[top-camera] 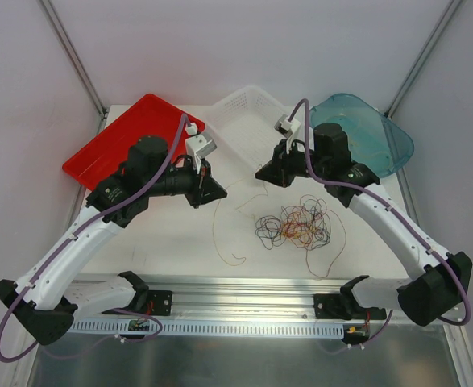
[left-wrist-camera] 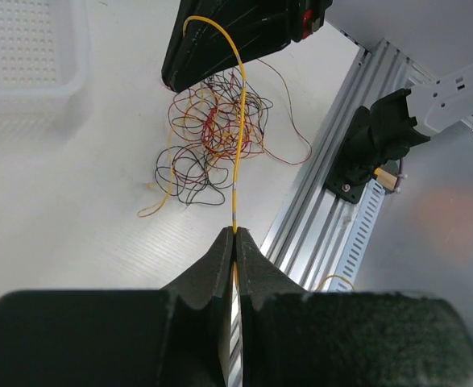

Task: Untangle the cables
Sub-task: Untie the cable.

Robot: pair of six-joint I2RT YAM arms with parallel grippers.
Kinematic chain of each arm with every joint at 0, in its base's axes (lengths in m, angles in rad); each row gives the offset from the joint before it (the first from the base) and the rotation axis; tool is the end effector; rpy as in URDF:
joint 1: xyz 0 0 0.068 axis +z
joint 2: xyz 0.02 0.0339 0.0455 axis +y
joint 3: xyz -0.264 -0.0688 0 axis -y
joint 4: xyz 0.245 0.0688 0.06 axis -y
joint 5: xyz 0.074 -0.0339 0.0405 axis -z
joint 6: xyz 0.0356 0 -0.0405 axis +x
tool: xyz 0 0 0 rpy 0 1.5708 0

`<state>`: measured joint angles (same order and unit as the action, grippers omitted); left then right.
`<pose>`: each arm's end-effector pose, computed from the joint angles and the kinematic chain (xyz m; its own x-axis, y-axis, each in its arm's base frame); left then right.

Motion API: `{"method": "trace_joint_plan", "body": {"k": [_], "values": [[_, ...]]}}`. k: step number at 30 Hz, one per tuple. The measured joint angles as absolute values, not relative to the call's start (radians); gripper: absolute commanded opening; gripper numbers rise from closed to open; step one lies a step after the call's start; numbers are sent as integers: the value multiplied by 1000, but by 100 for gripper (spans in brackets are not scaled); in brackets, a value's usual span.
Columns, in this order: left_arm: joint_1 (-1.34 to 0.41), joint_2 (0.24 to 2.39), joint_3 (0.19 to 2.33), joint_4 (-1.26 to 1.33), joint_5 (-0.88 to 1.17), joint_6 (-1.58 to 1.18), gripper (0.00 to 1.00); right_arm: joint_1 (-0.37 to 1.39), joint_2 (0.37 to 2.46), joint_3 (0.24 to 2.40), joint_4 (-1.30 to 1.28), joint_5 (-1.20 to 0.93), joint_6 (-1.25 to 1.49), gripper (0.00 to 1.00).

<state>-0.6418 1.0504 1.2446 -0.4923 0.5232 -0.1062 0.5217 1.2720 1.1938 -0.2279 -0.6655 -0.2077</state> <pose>0.1638 -0.1446 0.4179 -0.3295 0.1316 -0.9350 0.8711 0.4243 -0.2472 0.2392 0.1628 0.3757 -0.0695 -0.2271 -0.9714 -0.9369 0.3492 -0.0146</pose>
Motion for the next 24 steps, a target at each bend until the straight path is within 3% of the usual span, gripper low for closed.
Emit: {"method": "trace_joint_plan", "body": {"k": [1, 4, 5, 7, 9, 16, 21, 24], "values": [[-642, 1049, 1244, -492, 521, -106, 0, 522, 1271, 1193, -228, -667, -207, 1], [-642, 1036, 1224, -491, 485, -107, 7, 521, 1262, 1189, -238, -662, -204, 1], [-642, 1030, 1214, -492, 468, -107, 18, 520, 1256, 1189, -244, -659, -205, 1], [-642, 1024, 1195, -492, 437, -110, 25, 515, 1240, 1193, -270, -638, -207, 1], [-642, 1024, 1177, -492, 406, -112, 41, 505, 1228, 1212, -309, -601, -209, 1], [-642, 1023, 1133, -493, 312, -104, 80, 426, 1223, 1414, -452, -410, -193, 1], [-642, 1010, 1102, -492, 241, -73, 97, 325, 1220, 1550, -526, -246, -150, 1], [-641, 1010, 1079, -492, 175, -53, 99, 256, 1218, 1588, -551, -142, -120, 1]]}}
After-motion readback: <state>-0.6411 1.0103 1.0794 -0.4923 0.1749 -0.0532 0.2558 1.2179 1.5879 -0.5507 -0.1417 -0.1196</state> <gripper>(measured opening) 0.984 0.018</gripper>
